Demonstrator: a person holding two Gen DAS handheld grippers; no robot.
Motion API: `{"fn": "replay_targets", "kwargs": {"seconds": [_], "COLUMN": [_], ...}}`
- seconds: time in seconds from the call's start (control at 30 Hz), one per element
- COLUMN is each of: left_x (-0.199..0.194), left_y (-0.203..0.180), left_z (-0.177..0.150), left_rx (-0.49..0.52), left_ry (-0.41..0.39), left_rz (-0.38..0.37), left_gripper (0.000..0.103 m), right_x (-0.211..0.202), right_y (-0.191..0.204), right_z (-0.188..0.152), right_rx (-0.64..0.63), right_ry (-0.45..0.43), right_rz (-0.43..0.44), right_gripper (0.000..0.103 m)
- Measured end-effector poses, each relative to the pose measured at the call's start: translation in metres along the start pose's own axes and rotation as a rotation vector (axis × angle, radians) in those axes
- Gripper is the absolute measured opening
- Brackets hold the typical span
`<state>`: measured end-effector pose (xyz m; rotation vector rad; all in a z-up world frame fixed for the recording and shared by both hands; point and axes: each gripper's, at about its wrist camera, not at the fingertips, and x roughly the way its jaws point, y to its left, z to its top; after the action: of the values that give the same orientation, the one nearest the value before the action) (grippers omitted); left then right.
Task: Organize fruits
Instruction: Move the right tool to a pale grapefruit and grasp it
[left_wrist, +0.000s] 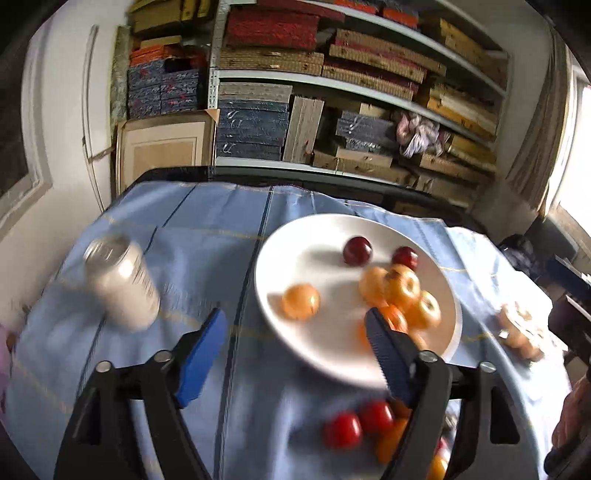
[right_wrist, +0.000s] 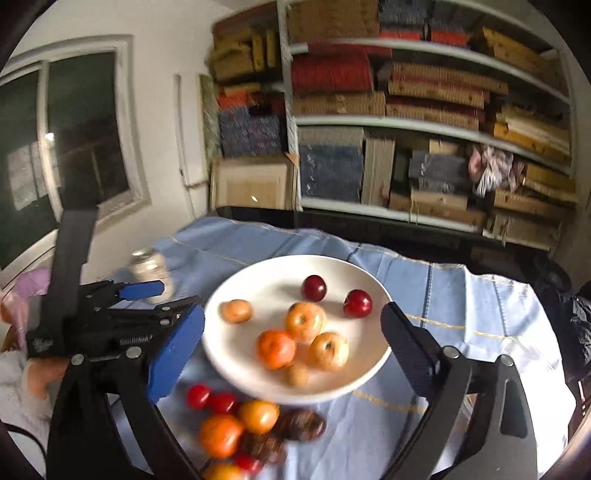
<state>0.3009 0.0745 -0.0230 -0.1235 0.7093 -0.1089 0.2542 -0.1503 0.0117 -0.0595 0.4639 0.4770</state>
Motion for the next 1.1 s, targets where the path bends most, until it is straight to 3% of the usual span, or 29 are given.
{"fn": "replay_targets", "kwargs": {"seconds": [0.17, 0.33, 0.77, 0.9, 0.97, 1.1], "left_x": [-0.033, -0.042, -0.035, -0.036, -0.036, -0.034], "left_y": [-0.001, 0.002, 0.007, 0.001, -0.001, -0.007], "left_z": [-0.056, -0.100, -0.101, -0.103, -0.104, -0.107], "left_rx": [-0.011, 0.011, 0.003, 0.029, 0.038, 0.062], "left_ry": [-0.007, -0.017, 0.012, 0.012, 0.015, 0.023], "left_rz": [-0.024, 0.023, -0.018, -0.027, -0.031, -0.033], "left_gripper": [0.090, 0.090, 0.090, 0.090, 0.090, 0.090], "right_x": [-0.039, -0.040, -0.044, -0.036, -0.032, -0.030], "right_y": [0.020, 0.038, 0.088, 0.090, 0.088, 0.084], "right_z": [-0.069, -0.123, -0.145, -0.152, -0.153, -0.153], "right_rx": [-0.033, -0.114, -0.218, -0.217, -0.197, -0.184], "right_ry": [0.051, 0.141, 0.217, 0.261, 0.282, 0.288], "right_rz": [0.069, 0.069, 0.280, 0.286, 0.300, 0.286], "right_gripper": [0.098, 0.098, 0.098, 0.095, 0.077, 0.073]}}
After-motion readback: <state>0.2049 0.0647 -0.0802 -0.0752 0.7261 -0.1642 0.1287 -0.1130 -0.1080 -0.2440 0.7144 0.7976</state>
